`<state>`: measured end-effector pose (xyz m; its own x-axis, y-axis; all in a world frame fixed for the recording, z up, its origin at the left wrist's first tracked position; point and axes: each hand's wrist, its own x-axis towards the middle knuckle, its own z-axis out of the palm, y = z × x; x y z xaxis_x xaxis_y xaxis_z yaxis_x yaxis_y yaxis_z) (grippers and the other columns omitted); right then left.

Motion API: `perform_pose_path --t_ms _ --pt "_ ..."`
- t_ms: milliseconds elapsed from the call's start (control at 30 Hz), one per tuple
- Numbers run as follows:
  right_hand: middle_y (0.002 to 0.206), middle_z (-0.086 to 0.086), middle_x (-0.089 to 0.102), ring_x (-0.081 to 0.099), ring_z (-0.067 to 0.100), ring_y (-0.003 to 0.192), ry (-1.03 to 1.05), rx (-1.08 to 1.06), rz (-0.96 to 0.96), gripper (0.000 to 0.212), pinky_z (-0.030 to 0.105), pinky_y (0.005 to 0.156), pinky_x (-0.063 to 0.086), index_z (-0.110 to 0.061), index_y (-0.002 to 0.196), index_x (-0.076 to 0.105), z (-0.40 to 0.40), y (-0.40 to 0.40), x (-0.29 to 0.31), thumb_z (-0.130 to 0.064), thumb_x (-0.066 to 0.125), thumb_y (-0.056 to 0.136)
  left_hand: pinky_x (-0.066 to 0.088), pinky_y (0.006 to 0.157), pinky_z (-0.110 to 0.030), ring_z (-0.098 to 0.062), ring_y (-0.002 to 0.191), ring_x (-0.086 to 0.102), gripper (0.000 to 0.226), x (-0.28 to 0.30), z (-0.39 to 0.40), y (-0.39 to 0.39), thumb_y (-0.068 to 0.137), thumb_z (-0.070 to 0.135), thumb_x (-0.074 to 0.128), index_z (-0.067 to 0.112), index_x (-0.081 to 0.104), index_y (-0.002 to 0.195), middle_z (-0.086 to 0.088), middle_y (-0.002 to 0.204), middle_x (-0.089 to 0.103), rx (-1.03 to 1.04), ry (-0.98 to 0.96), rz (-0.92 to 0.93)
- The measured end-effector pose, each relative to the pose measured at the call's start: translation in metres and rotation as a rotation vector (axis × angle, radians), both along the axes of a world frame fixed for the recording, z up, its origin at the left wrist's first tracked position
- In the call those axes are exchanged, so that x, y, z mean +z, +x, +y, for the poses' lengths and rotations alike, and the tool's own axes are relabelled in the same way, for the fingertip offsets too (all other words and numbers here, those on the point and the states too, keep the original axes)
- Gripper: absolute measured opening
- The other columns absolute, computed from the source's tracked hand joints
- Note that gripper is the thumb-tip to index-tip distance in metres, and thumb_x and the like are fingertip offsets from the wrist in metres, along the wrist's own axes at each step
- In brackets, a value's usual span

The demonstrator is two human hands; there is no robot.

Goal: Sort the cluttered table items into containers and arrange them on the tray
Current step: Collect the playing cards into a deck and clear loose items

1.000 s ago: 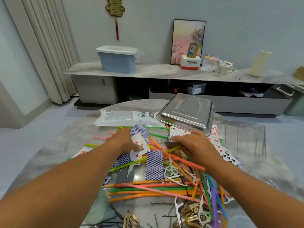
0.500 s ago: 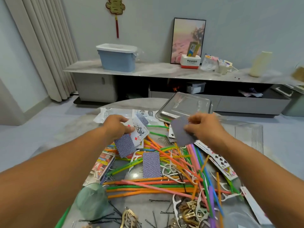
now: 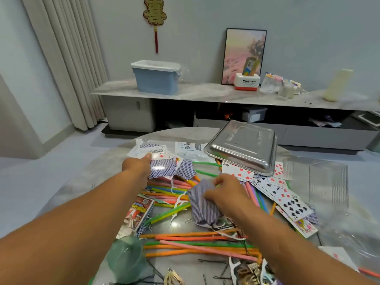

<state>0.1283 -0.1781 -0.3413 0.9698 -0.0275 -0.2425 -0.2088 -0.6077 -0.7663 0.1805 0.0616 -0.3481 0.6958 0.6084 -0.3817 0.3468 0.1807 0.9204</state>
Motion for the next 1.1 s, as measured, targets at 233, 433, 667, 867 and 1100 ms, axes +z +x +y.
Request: perform_pose_path --t_ms 233,433,667,867,1100 --pt "0.09 0.018 0.072 0.07 0.028 0.077 0.703 -0.253 0.17 0.004 0.043 0.078 0.061 0.003 0.099 0.063 0.013 0.072 0.021 0.001 0.061 0.096 0.056 0.089 -0.044 -0.031 0.098 0.066 0.028 -0.005 0.008 0.009 0.103 0.02 0.056 0.004 0.051 0.126 -0.012 0.121 0.062 -0.077 -0.089 0.048" --pt "0.11 0.021 0.071 0.07 0.029 0.085 0.455 -0.134 0.252 0.026 0.037 0.066 0.058 0.003 0.122 0.055 0.057 0.106 0.008 -0.009 0.061 0.1 0.061 0.054 -0.038 -0.03 0.075 0.071 0.013 -0.017 -0.011 0.016 0.103 0.005 0.052 0.005 0.057 0.116 -0.017 0.1 0.07 -0.215 -0.22 0.036" --pt "0.09 0.017 0.068 0.068 0.026 0.074 0.277 -0.035 0.207 0.023 0.027 0.051 0.056 0.001 0.105 0.06 0.074 0.107 -0.006 -0.004 0.074 0.088 0.057 0.09 -0.056 -0.037 0.097 0.07 0.022 -0.029 -0.033 0.016 0.102 0.008 0.056 0.003 0.055 0.123 -0.02 0.112 0.069 -0.301 -0.257 0.088" --pt "0.085 0.008 0.072 0.067 0.011 0.055 0.403 -0.033 0.159 0.025 0.015 0.04 0.044 0.001 0.096 0.068 0.048 0.089 0.007 -0.018 0.081 0.086 0.058 0.088 -0.042 -0.032 0.099 0.069 0.029 -0.017 -0.055 0.014 0.103 0.016 0.057 0.001 0.061 0.127 -0.017 0.115 0.07 -0.367 -0.116 -0.019" --pt "0.081 0.016 0.077 0.075 0.027 0.065 0.554 -0.01 0.156 0.026 0.032 0.052 0.059 0.005 0.107 0.068 0.015 0.058 0.032 -0.004 0.079 0.085 0.051 0.101 -0.047 -0.038 0.112 0.061 0.042 0.018 -0.082 -0.005 0.108 0.03 0.036 0.003 0.049 0.138 -0.022 0.132 0.059 -0.503 0.19 0.069"
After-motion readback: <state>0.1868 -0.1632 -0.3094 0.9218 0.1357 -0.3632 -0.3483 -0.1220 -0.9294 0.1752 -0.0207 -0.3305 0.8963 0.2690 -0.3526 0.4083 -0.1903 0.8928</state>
